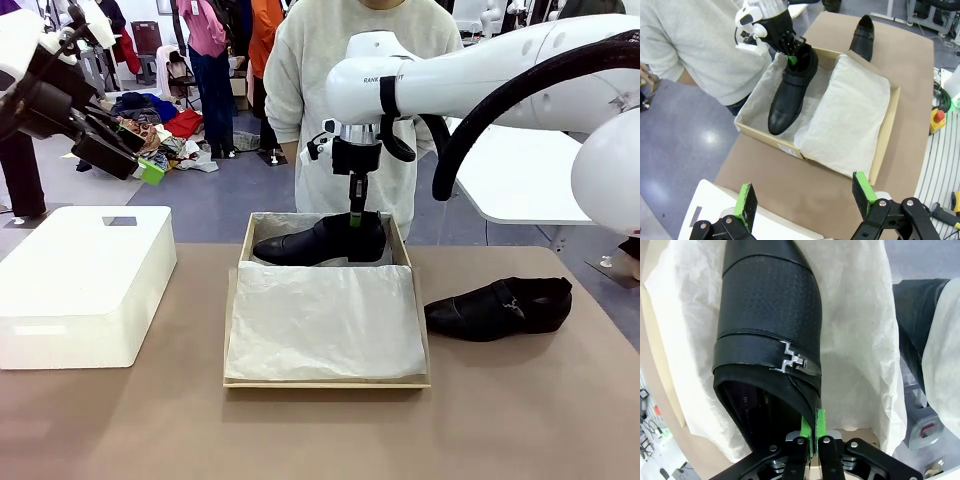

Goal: Pack the shoes into the box.
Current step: Place one shoe of the Shoes into the Shoes Box.

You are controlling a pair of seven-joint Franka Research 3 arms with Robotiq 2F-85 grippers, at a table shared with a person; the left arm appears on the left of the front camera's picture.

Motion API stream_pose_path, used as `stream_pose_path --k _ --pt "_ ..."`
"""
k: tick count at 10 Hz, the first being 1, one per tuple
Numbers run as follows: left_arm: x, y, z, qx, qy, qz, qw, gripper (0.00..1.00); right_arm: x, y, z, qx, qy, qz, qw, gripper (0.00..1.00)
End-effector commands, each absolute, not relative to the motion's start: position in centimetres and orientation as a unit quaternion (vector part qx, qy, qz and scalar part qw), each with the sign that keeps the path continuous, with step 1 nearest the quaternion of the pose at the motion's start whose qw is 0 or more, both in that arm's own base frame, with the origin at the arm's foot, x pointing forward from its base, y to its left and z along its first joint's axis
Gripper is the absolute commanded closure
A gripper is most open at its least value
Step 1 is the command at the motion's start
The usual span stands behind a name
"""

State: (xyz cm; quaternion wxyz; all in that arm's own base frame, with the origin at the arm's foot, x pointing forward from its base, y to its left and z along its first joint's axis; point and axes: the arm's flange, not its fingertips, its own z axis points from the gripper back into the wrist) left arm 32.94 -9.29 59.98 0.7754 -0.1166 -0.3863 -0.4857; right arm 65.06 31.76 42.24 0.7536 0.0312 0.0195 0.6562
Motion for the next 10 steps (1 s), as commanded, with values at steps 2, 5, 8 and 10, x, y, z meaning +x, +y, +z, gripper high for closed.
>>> stream_pose_path --k 2,5,8,10 --pt "33.0 -9.2 60.0 -0.122 -0.388 -0.49 0.771 0.0 66.7 32.0 42.8 0.006 0.022 0.655 0.755 1.0" --pt "33.0 -9.2 60.0 -0.122 -0.388 -0.49 0.771 0.0 67.5 31.6 41.8 0.022 0.033 0.656 0.754 1.0" --pt "33.0 -9.2 60.0 -0.122 -0.388 -0.49 0.771 0.0 67.6 31.7 41.3 0.032 0.038 0.661 0.749 0.73" --pt "33.0 -9.2 60.0 -0.122 -0.388 -0.49 0.771 0.0 67.5 31.7 41.4 0.039 0.041 0.662 0.747 0.33"
